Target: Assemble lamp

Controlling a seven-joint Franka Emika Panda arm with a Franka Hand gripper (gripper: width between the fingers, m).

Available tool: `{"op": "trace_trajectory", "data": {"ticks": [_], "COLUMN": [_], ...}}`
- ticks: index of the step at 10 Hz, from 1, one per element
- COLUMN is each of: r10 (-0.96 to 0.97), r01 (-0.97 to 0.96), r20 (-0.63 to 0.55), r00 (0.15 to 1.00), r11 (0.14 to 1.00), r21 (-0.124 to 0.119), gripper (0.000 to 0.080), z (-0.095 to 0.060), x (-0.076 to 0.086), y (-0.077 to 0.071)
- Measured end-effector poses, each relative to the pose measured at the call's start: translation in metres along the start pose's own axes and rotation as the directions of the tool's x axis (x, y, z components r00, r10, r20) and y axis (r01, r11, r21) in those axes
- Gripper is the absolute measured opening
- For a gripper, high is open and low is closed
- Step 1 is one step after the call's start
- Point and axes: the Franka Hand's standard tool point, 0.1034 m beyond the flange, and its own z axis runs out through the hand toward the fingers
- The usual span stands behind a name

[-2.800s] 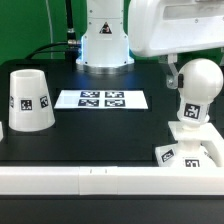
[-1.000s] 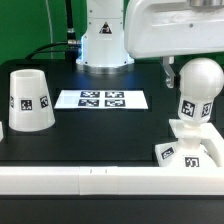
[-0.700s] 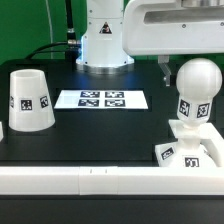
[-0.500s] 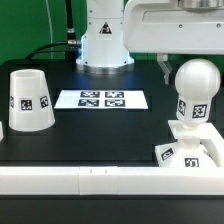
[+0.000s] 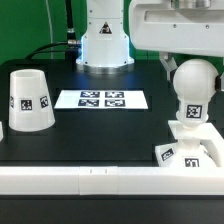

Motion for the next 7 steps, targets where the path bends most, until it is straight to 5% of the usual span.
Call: {"op": "trace_trajectory", "data": {"ticks": [1,2,7], "r10": [-0.034,-0.067,-0.439], "r01": [0.034,0.067,0.439], "r20": [0.000,0.001,0.000], "r00": [0.999,0.998,0.898], "r11": [0.999,0.998,0.898], "r21": [0.000,-0.001,-0.005], "gripper": [0.0577,0.0681,0.0699], "z": [0.0004,0.0004,0.0013], "x": [-0.0001,-0.0002,-0.0025], "y": [0.0001,0.0001,-0.0005]}}
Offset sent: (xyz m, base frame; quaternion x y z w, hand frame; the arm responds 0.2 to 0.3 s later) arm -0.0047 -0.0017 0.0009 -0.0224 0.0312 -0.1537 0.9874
